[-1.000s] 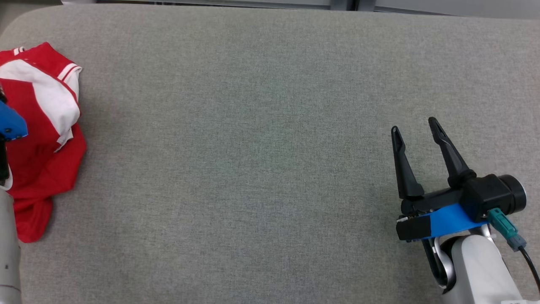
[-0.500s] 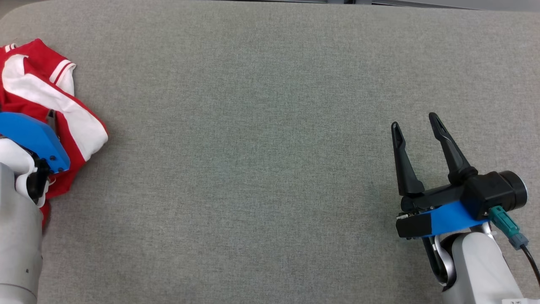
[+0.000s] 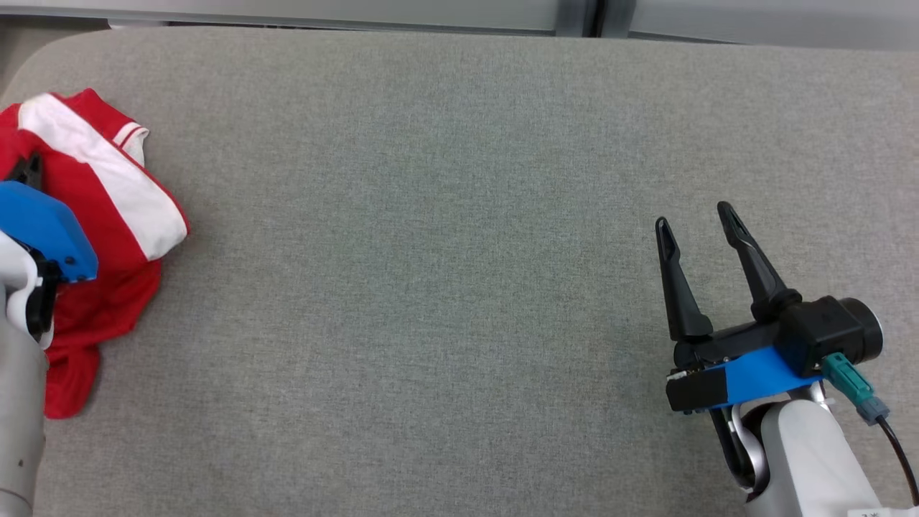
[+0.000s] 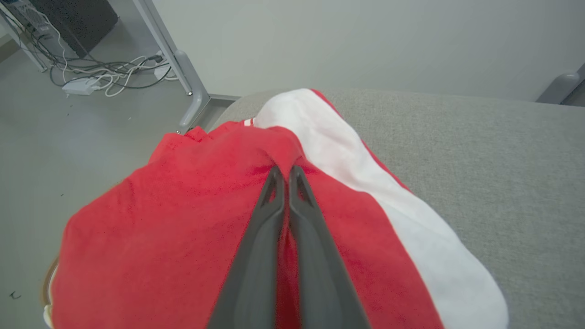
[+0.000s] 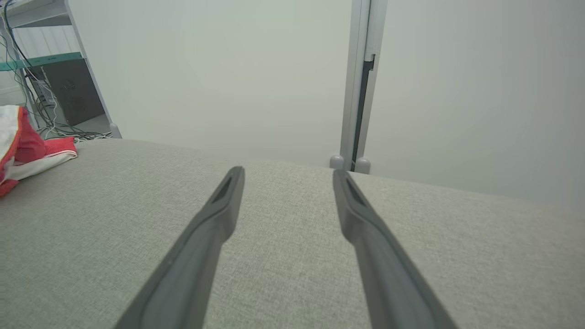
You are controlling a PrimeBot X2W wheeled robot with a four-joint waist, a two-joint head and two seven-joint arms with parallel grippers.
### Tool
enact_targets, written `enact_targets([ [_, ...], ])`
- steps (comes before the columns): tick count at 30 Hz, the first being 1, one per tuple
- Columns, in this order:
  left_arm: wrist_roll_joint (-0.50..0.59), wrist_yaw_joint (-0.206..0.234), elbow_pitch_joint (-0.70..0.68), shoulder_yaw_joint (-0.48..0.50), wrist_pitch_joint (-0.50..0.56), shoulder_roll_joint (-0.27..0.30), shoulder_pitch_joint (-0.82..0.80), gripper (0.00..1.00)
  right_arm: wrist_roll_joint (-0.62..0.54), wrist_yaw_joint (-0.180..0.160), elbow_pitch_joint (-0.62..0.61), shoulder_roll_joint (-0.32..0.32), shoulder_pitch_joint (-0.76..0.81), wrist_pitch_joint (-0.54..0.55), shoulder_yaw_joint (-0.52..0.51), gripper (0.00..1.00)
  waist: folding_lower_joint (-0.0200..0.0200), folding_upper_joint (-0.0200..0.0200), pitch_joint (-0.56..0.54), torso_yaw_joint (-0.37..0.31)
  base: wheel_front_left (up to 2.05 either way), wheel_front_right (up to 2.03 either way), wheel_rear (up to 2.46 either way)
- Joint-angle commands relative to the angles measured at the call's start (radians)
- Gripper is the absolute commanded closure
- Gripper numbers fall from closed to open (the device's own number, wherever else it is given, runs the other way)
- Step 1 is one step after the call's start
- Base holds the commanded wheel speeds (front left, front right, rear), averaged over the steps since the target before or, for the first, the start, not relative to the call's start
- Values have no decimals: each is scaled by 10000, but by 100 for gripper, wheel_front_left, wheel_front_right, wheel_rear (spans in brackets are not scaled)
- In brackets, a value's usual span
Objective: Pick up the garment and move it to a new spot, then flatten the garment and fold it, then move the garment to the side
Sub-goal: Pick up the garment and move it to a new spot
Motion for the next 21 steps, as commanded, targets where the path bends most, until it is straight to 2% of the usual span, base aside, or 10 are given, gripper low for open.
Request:
enact_targets([
  [1,76,-8,-170,-58,-353,97,-244,100,52,5,31,-53,118,-53,4,0,0,-1,-152,-50,0,0,0],
  [7,447,33,-1217,-377,-1683,229,-810,100,363,5,86,-53,309,-53,125,0,0,-1,-669,-195,0,0,0],
  [11,655,24,-2248,-702,-2051,207,-1307,100,656,5,54,-55,373,-53,185,0,0,-1,-992,-486,0,0,0],
  [16,792,15,-3979,-1134,-1819,-19,-2022,100,1011,5,-67,-55,489,-54,239,0,0,-1,-1182,-1116,0,0,0],
  [21,749,3,-5911,-1670,-1135,-319,-2730,100,1441,5,-148,-52,336,-53,353,0,0,-1,-1057,-2089,0,0,0],
])
